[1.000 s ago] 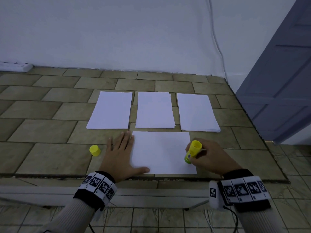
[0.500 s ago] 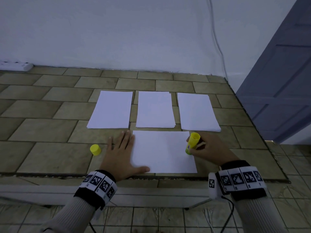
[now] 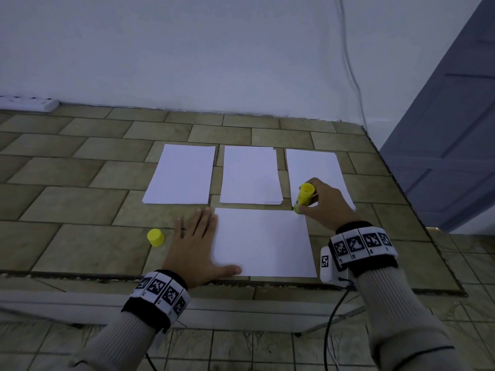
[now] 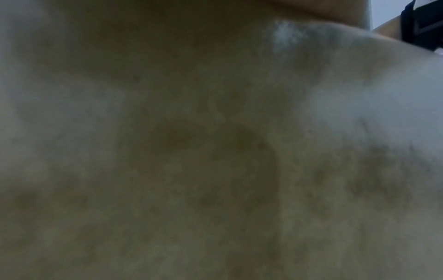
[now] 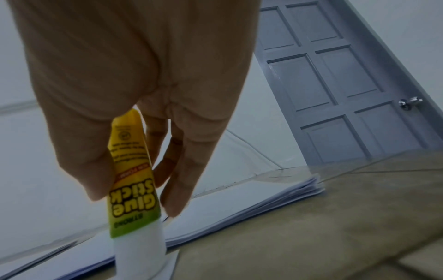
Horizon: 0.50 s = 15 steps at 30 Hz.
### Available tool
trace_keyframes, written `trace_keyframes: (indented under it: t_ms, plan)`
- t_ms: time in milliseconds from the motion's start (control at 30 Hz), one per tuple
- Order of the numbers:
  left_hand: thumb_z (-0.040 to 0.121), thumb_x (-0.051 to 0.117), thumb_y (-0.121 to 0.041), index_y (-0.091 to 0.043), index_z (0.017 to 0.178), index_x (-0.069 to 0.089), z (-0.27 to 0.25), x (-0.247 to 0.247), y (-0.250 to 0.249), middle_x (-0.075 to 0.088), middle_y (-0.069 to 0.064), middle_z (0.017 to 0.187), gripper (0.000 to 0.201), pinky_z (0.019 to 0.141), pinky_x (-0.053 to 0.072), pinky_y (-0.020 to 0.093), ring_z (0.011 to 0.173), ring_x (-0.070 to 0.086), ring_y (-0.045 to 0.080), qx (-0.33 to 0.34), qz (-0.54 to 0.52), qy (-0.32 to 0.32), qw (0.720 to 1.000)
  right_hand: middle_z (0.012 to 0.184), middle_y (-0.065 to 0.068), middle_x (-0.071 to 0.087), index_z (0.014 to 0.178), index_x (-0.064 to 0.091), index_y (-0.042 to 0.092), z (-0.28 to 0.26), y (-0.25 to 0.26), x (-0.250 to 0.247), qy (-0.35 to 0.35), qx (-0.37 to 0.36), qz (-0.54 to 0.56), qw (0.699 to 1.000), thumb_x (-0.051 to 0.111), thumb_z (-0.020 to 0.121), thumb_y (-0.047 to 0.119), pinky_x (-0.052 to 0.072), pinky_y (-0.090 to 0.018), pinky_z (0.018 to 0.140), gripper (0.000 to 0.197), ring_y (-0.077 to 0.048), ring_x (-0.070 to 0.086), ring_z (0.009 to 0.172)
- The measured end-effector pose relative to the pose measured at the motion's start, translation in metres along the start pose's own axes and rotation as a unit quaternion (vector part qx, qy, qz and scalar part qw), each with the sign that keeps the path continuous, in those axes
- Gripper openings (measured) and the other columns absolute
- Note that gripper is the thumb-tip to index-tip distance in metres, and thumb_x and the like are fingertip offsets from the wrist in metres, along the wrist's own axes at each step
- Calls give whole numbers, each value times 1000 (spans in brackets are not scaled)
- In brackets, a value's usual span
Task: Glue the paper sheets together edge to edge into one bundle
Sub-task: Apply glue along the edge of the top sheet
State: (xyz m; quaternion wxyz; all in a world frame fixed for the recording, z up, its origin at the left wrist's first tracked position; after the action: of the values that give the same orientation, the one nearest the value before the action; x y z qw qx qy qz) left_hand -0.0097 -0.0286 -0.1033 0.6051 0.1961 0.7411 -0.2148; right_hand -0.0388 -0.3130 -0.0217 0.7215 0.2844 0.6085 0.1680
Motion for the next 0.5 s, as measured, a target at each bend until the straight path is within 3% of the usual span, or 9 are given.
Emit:
trace_keyframes:
  t_ms: [67,133,233,333,400,500]
  plan:
    - [44,0,-106,-12,154,-8,-1,-1,0,-20,5,160,145,117,-12,54,148,-20,20,2,-5,-3,1000,88,-5,62,104,54,11,-3,-2,-5,-4,24,-6,1000,76,76,13,47,-25,65,36,-21,61,78]
    - [44,0,-106,-11,155,-7,-1,-2,-1,-20,4,160,146,117,-12,54,148,-20,20,3,-10,-6,1000,88,-1,58,106,53,15,-8,-7,-11,-1,59,-56,997,77,77,22,42,-23,60,38,-18,56,78]
    - [42,-4,-105,-12,154,-10,-1,-1,-1,-22,4,160,146,117,-13,54,147,-22,20,0,0,4,1000,98,-1,62,106,60,19,-14,-20,-17,36,108,-169,979,73,78,36,43,-25,67,35,-15,55,84]
    - [43,-2,-105,-12,154,-10,0,-1,-1,-21,5,160,145,117,-12,54,147,-22,19,-1,0,5,1000,101,-1,66,102,65,21,-22,-31,-9,124,134,-270,945,69,77,40,45,-25,70,32,-14,57,82]
    - [44,-2,-105,-12,154,-11,-1,-1,-1,-21,5,160,144,117,-11,54,147,-22,20,-1,3,9,1000,98,-2,65,99,65,18,-29,-33,-10,136,142,-257,946,69,79,38,44,-26,68,28,-15,57,80]
    - [43,-5,-105,-12,153,-13,-2,-1,0,-22,7,160,144,117,-11,55,147,-22,21,1,9,13,1000,97,-4,62,102,60,15,-36,-37,-24,77,161,-151,972,69,83,30,42,-27,67,26,-17,55,81]
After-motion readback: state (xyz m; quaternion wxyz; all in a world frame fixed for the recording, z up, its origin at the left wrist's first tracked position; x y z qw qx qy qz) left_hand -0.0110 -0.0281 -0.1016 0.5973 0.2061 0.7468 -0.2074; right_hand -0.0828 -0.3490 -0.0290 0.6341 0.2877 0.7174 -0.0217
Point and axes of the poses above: each hand's wrist, its own z-axis towards the middle knuckle, its own x-axis out of the palm, y = z × x, the point moved 6 cm from there along z, towards the middle knuckle
